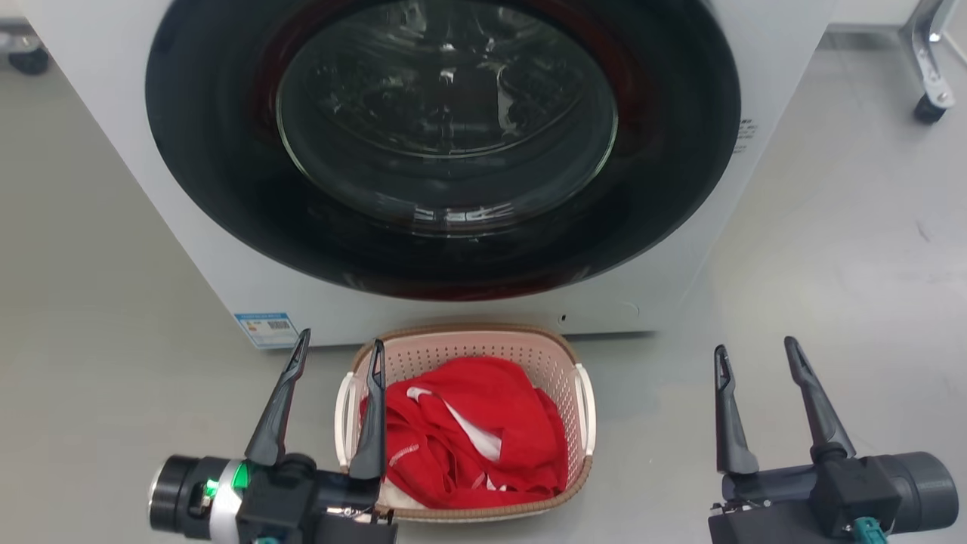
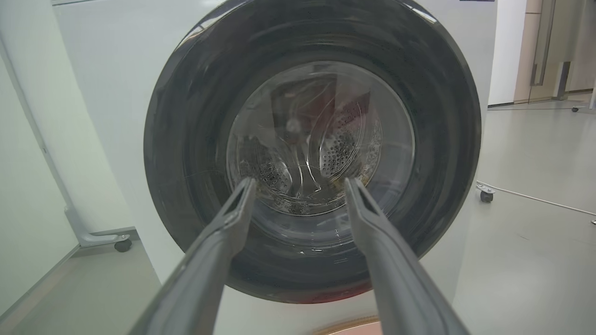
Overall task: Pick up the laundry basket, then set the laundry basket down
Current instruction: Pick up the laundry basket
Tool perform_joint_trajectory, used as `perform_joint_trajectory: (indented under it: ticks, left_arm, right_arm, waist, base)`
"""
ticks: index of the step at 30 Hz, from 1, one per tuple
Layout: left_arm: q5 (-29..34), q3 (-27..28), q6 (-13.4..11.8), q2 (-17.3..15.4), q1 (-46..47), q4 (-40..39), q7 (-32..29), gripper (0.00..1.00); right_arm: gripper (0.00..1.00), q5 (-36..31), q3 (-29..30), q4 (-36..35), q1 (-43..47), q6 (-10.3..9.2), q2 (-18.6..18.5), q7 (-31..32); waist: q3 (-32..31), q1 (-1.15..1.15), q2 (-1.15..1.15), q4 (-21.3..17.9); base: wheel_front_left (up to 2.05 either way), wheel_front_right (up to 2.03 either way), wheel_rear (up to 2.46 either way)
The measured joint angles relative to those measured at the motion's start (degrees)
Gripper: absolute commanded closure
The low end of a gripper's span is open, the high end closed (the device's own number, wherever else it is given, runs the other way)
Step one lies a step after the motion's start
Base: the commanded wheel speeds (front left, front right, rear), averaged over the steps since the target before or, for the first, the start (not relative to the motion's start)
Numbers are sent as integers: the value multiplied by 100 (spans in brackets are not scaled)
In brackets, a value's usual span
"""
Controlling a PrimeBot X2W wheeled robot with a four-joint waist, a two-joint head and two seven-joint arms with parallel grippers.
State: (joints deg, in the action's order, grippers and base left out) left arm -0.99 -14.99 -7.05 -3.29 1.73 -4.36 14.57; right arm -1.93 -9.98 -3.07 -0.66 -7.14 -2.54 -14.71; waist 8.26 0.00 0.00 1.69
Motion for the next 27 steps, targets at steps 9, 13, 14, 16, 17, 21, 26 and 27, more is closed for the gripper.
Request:
perform_joint_trajectory:
  ticks: [9, 13, 14, 16, 17, 21, 26, 27]
  left_arm:
    - [-298, -4, 34, 24, 609, 750, 0, 0]
    - [-342, -3, 57, 32, 955, 1127, 0, 0]
    - [-343, -5, 58, 36, 1054, 1223, 0, 0]
    - [-343, -4, 101, 51, 1247, 1416, 0, 0]
    - [-343, -1, 104, 60, 1332, 1516, 0, 0]
    - [-502, 58, 108, 79, 1646, 1927, 0, 0]
    - [-649, 126, 108, 96, 2096, 2442, 0, 0]
    - [-659, 129, 108, 103, 2186, 2541, 0, 0]
  right_arm:
    - [0, 167, 192, 411, -734, 20, -138, 0]
    - [0, 232, 244, 728, -1155, 86, -158, 0]
    - [0, 242, 250, 813, -1244, 98, -159, 0]
    - [0, 277, 260, 1014, -1418, 137, -159, 0]
    - [0, 296, 258, 1122, -1496, 160, -158, 0]
    - [0, 336, 244, 1584, -1823, 213, -159, 0]
    - [0, 353, 227, 2112, -2217, 270, -155, 0]
    - [0, 354, 224, 2213, -2314, 275, -155, 0]
  waist:
    - [674, 1, 1, 95]
    - [1002, 1, 1, 138]
    - [1084, 1, 1, 149]
    - [1251, 1, 1, 170]
    - [1334, 1, 1, 181]
    - [1670, 1, 1, 224]
    - [2096, 2, 1, 279]
    - [2183, 1, 1, 290]
  base:
    - [0, 0, 0]
    - [0, 0, 0]
    - [0, 0, 0]
    - [0, 0, 0]
    - [0, 0, 0]
    - [0, 0, 0]
    - [0, 0, 0]
    - [0, 0, 0]
